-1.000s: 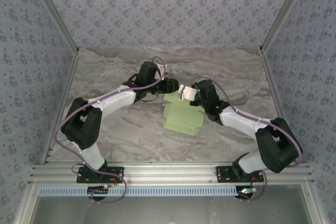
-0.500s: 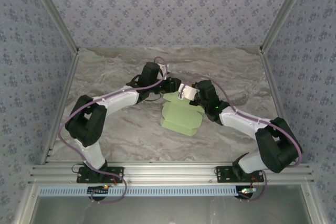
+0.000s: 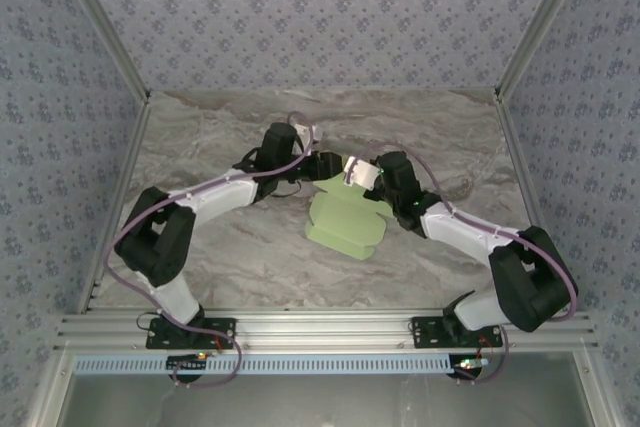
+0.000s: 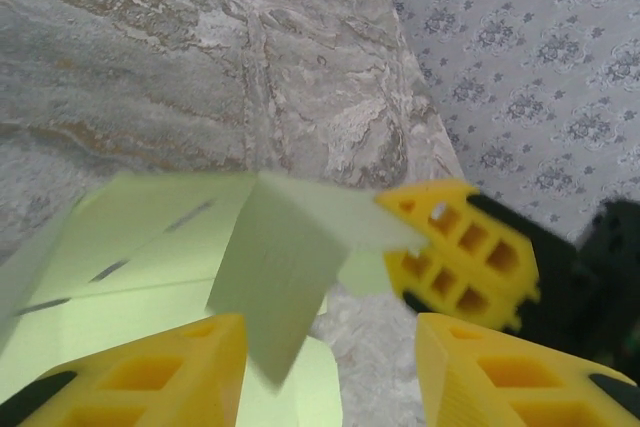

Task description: Fold the paper box

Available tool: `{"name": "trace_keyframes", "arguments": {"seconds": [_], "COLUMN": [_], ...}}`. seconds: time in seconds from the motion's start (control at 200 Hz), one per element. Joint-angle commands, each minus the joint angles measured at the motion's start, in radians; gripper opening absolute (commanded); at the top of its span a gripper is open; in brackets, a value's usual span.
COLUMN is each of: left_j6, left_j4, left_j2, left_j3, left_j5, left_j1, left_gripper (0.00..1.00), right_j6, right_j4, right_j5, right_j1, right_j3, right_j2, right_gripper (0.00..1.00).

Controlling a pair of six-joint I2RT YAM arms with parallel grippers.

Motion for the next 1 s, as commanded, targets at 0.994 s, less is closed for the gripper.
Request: {"name": "trace_keyframes", "arguments": {"seconds": [0.994], "left_j6": [0.543], "left_j4": [-0.130], "left_j2": [0.022], "left_j3": [-0.032], "left_j5": [-0.280], "left_j1": [-0.014], "left_gripper": [0.52], "right_j6": [0.401], "right_j4": [-0.693], "right_j5": [-0.470], "right_j1": [-0.209], "right_j3": [0.395], "right_j2": [0.064], "right_gripper": [0.00]}}
